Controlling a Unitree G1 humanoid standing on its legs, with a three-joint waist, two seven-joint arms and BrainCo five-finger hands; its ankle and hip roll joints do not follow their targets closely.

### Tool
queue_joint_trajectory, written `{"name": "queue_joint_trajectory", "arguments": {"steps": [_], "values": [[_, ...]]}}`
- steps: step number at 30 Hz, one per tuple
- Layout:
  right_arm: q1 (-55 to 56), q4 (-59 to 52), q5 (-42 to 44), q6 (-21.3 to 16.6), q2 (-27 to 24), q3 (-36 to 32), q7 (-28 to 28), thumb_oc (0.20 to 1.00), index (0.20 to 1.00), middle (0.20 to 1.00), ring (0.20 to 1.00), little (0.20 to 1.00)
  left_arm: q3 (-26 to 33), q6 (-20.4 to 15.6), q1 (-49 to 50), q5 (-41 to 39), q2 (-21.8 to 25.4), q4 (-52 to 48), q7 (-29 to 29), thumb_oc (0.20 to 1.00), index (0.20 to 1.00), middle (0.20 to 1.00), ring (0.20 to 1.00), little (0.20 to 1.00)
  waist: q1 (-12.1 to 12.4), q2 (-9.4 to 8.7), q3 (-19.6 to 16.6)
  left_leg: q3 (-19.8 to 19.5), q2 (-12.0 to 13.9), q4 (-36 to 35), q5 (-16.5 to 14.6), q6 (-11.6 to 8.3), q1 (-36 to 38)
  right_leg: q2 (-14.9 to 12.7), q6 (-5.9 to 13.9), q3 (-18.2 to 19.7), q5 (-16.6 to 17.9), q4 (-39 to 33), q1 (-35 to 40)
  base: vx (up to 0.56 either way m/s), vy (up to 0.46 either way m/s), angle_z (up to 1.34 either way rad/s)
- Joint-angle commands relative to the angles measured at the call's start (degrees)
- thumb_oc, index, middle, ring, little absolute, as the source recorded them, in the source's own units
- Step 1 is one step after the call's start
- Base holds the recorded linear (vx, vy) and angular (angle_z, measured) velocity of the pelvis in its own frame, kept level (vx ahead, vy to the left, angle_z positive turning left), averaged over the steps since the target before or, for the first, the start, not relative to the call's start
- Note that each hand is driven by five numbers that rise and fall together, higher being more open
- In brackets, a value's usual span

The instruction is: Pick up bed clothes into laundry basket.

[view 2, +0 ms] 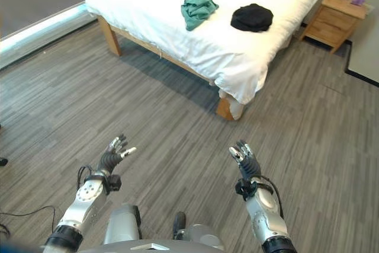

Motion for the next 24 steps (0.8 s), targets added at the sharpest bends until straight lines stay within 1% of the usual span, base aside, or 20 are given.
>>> {"name": "queue_joint_trajectory", "arguments": {"steps": [1, 2, 3, 6, 8, 9, 10, 11, 13, 14, 15, 16, 17, 18, 19, 20, 21, 22, 23, 24], "values": [[1.78, -5.07, -0.51, -2.79, -2.57, -0.79, 0.9, 1.0, 1.0, 1.0, 1.0, 1.0, -0.76, -3.09, -2.94, -1.91, 0.2, -2.47, -0.09, 1.0, 1.0, 1.0, 1.0, 1.0, 2.87, 2.84, 0.18, -4.21, -2.48, -20.56, 14.37, -2.2, 1.85, -4.56, 6.38, 2.91, -1.79, -3.31, 5.2, 0.38, 0.14, -0.36], [1.78, -5.07, -0.51, -2.79, -2.57, -0.79, 0.9, 1.0, 1.0, 1.0, 1.0, 1.0, -0.77, -3.09, -2.94, -1.91, 0.2, -2.47, -0.09, 1.0, 1.0, 1.0, 1.0, 1.0, 2.88, 2.83, 0.2, -4.18, -2.49, -20.66, 14.42, -2.2, 1.92, -4.57, 6.39, 2.92, -1.78, -3.32, 5.22, 0.58, 0.195, -0.57], [1.51, -4.41, -1.07, -2.48, -2.45, -0.84, 1.57, 1.0, 1.0, 1.0, 1.0, 1.0, -0.68, -2.9, -2.09, -1.24, 0.19, -2.78, -0.64, 1.0, 1.0, 1.0, 1.0, 1.0, 3.66, 3.3, -0.88, -6.92, -3.83, -27.43, 15.48, -2.92, 2.24, -4.92, 7.33, 4.17, -3.16, -3.85, 8.04, 0.54, 0.174, -0.58], [1.33, -4.11, -1.91, -1.93, -2.12, -0.87, 2.22, 1.0, 1.0, 1.0, 1.0, 1.0, -0.35, -2.35, -1.11, -0.66, 0.38, -3.2, -1.56, 1.0, 1.0, 1.0, 1.0, 1.0, 3.8, 3.47, -2.17, -5.48, -3.75, -28.24, 16.86, -3.49, 2.72, -5.5, 8.01, 5.15, -4.09, -4.01, 10.28, 0.48, 0.166, -0.43], [1.88, -4.68, -2.21, -1.09, -0.86, -0.68, 2.45, 1.0, 1.0, 1.0, 1.0, 1.0, -0.66, -2.34, -0.48, -0.72, 0.68, -4.17, -2.37, 1.0, 1.0, 1.0, 1.0, 1.0, 3.72, 3.15, -3.97, -3.36, -3.54, -26.81, 15.34, -2.22, 3.73, -7.22, 8.85, 5.38, -5.63, -3.94, 11.73, 0.42, 0.213, -0.54], [1.55, -4.04, -2.97, -1.11, 0.02, -0.77, 2.13, 1.0, 1.0, 1.0, 1.0, 1.0, -1.39, -2.39, -0.94, -0.03, 0.79, -4.1, -2.5, 1.0, 1.0, 1.0, 1.0, 1.0, 4.56, 2.0, -4.93, -2.32, -4.82, -23.48, 13.7, -0.89, 2.4, -9.8, 10.06, 5.4, -4.96, -1.22, 10.84, 0.4, 0.22, -0.52], [1.56, -4.04, -2.97, -1.11, 0.03, -0.77, 2.13, 1.0, 1.0, 1.0, 1.0, 1.0, -1.39, -2.39, -0.94, -0.03, 0.8, -4.1, -2.5, 1.0, 1.0, 1.0, 1.0, 1.0, 4.58, 1.98, -4.97, -2.29, -4.82, -23.44, 13.67, -0.88, 2.34, -9.82, 10.07, 5.43, -4.98, -1.19, 10.78, 0.5, 0.348, -0.44], [0.89, -4.12, -2.34, -1.21, 1.34, 0.24, 1.39, 1.0, 1.0, 1.0, 1.0, 1.0, -2.3, -2.03, -1.45, -0.34, 1.17, -3.71, -2.3, 1.0, 1.0, 1.0, 1.0, 1.0, 4.56, 0.87, -5.05, -1.35, -6.64, -21.65, 9.66, 2.18, 3.92, -13.48, 11.95, 6.04, 0.18, 8.81, 7.64, 0.33, 0.315, -0.19], [-0.61, -4.12, 1.3, -1.77, 3.1, 1.79, 1.82, 1.0, 1.0, 1.0, 1.0, 1.0, -3.44, -1.67, -2.4, 0.55, 1.96, -4.64, -2.2, 1.0, 1.0, 1.0, 1.0, 1.0, 4.06, 1.02, -3.61, -1.34, -8.75, -21.4, 6.87, 4.62, 6.16, -14.37, 12.43, 8.32, 8.34, 22.65, 2.12, 0.33, 0.386, -0.25], [-1.06, -4.17, 0.96, -1.53, 3.24, 2.56, 1.98, 1.0, 1.0, 1.0, 1.0, 1.0, -3.77, -1.65, -2.92, 1.08, 2.58, -4.85, -2.14, 1.0, 1.0, 1.0, 1.0, 1.0, 3.45, 1.51, -2.31, -1.78, -9.42, -21.76, 5.69, 5.76, 8.4, -14.97, 12.08, 8.15, 10.47, 28.62, -1.45, 0.16, 0.227, -0.22], [-1.1, -4.15, 0.96, -1.53, 3.22, 2.56, 1.98, 1.0, 1.0, 1.0, 1.0, 1.0, -3.75, -1.64, -2.96, 1.08, 2.57, -4.85, -2.14, 1.0, 1.0, 1.0, 1.0, 1.0, 3.57, 1.65, -2.39, -1.71, -9.23, -21.83, 5.8, 5.74, 8.3, -14.79, 12.03, 8.26, 10.65, 28.55, -1.64, 0.24, 0.282, 0.08], [-1.48, -5.04, -0.43, -1.16, 2.97, 3.95, 2.32, 1.0, 1.0, 1.0, 1.0, 1.0, -4.29, -1.49, -3.75, 2.54, 3.62, -4.92, -2.4, 1.0, 1.0, 1.0, 1.0, 1.0, 2.19, 2.78, -0.45, -1.71, -9.51, -22.48, 4.05, 7.04, 11.53, -14.9, 11.91, 7.66, 12.57, 34.74, -6.19, 0.29, 0.243, 0.29], [-1.45, -5.24, -0.81, -0.9, 2.95, 4.03, 2.45, 1.0, 1.0, 1.0, 1.0, 1.0, -4.15, -1.52, -3.76, 3.28, 4.06, -5.19, -2.32, 1.0, 1.0, 1.0, 1.0, 1.0, 1.63, 3.12, 0.1, -2.04, -9.78, -23.56, 3.37, 7.54, 13.6, -15.42, 11.8, 6.46, 11.37, 36.38, -8.86, 0.53, 0.316, 0.77], [-0.57, -5.67, -1.42, -0.43, 2.7, 3.65, 2.92, 1.0, 1.0, 1.0, 1.0, 1.0, -3.68, -1.67, -3.4, 3.24, 4.45, -5.38, -2.2, 1.0, 1.0, 1.0, 1.0, 1.0, 0.74, 3.49, 0.31, -2.87, -10.38, -25.68, 2.44, 7.67, 17.17, -15.56, 11.28, 4.45, 8.88, 34.01, -12.37, 0.36, 0.143, 0.73], [-0.57, -5.68, -1.42, -0.43, 2.68, 3.64, 2.91, 1.0, 1.0, 1.0, 1.0, 1.0, -3.67, -1.66, -3.4, 3.24, 4.43, -5.38, -2.21, 1.0, 1.0, 1.0, 1.0, 1.0, 0.74, 3.64, 0.21, -2.9, -10.2, -25.76, 2.57, 7.62, 17.06, -15.37, 11.18, 4.34, 9.08, 33.76, -12.39, 0.37, 0.082, 0.56], [-0.07, -6.02, -1.94, -0.44, 2.49, 3.2, 2.97, 1.0, 1.0, 1.0, 1.0, 1.0, -3.41, -1.82, -3.15, 2.48, 4.3, -5.47, -2.31, 1.0, 1.0, 1.0, 1.0, 1.0, 0.25, 3.54, 0.55, -3.21, -10.55, -26.61, 1.94, 7.32, 18.64, -15.56, 11.18, 2.82, 7.63, 30.47, -13.97, 0.21, 0.002, 0.45], [0.26, -6.03, -2.77, -0.38, 2.14, 2.82, 2.76, 1.0, 1.0, 1.0, 1.0, 1.0, -3.3, -1.82, -3.01, 2.05, 4.19, -5.51, -2.38, 1.0, 1.0, 1.0, 1.0, 1.0, -0.33, 3.81, 0.7, -3.8, -10.59, -27.03, 1.68, 7.06, 19.51, -15.66, 11.38, 1.67, 7.68, 27.56, -14.18, 0.22, 0.004, 0.44], [0.26, -6.04, -2.77, -0.38, 2.14, 2.82, 2.76, 1.0, 1.0, 1.0, 1.0, 1.0, -3.3, -1.82, -3.01, 2.05, 4.18, -5.51, -2.38, 1.0, 1.0, 1.0, 1.0, 1.0, -0.39, 3.84, 0.75, -3.87, -10.58, -27.04, 1.69, 7.06, 19.56, -15.65, 11.38, 1.59, 7.69, 27.51, -14.06, 0.33, -0.062, 0.46], [0.74, -5.46, -3.35, -0.69, 1.92, 1.91, 2.12, 1.0, 1.0, 1.0, 1.0, 1.0, -3.1, -2.01, -2.96, 1.92, 3.82, -4.81, -2.16, 1.0, 1.0, 1.0, 1.0, 1.0, -1.27, 3.17, 0.95, -4.61, -11.46, -27.91, 0.24, 6.25, 21.83, -14.73, 11.52, 0.89, 6.73, 18.5, -15.18, 0.36, -0.093, 0.34], [1.13, -5.36, -3.12, -0.69, 2.04, 1.4, 2.04, 1.0, 1.0, 1.0, 1.0, 1.0, -2.95, -1.91, -2.78, 1.95, 3.61, -4.74, -2.18, 1.0, 1.0, 1.0, 1.0, 1.0, -1.62, 2.93, 0.8, -5.07, -11.59, -28.53, -0.15, 5.77, 22.98, -14.23, 11.83, 0.54, 7.33, 13.88, -15.29, 0.46, -0.13, 0.26]]}}
